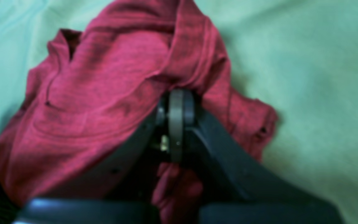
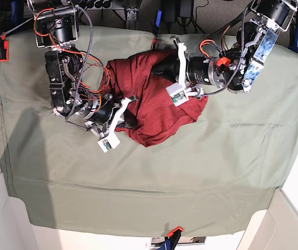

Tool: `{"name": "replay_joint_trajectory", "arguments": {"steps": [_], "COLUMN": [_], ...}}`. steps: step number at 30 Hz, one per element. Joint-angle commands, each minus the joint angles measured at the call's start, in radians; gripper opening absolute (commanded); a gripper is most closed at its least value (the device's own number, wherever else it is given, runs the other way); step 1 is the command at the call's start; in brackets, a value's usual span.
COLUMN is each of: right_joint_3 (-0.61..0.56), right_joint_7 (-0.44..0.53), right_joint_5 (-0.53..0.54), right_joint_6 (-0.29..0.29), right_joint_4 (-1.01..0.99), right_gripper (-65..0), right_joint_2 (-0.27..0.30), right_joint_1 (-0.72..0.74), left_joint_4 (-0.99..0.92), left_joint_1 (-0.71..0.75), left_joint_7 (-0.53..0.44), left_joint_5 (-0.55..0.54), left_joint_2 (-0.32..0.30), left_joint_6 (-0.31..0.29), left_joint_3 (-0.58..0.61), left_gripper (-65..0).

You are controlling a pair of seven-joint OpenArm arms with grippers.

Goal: Fold the T-shirt properly
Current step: 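Press and tuck the bundle's edges with both grippers to square it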

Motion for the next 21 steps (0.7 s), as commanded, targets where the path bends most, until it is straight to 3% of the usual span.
{"name": "replay_joint_trajectory", "arguments": {"steps": [1,10,17,21], "right_joint_3": [0.003,0.003,0.005,0.024], "right_joint_7": [0.000,-0.063,-0.114,-0.130], "right_joint_5": [0.011,0.053,0.103,0.093], "right_joint_6": [-0.004,-0.003,-0.003,-0.003], "right_joint_4": [0.035,0.254,0.333,0.388], "right_gripper": [-65.0,-65.0,-65.0,-65.0], "right_joint_2": [0.000,0.000,0.000,0.008], "right_joint_1": [0.019,0.019,0.004,-0.046], "left_joint_4": [0.032,0.209,0.294,0.362], "left_joint_1": [-0.006,-0.011,0.002,0.029], "left_joint_7": [0.013,0.024,0.091,0.102], "left_joint_5": [-0.008,-0.016,-0.113,-0.119], "left_joint_2": [-0.010,-0.017,-0.019,-0.058], "left_joint_6": [-0.005,-0.005,-0.005,-0.005], "left_joint_3": [-0.003,-0.003,-0.003,-0.019], "left_gripper": [-63.7,-63.7,-63.7,-63.6]}}
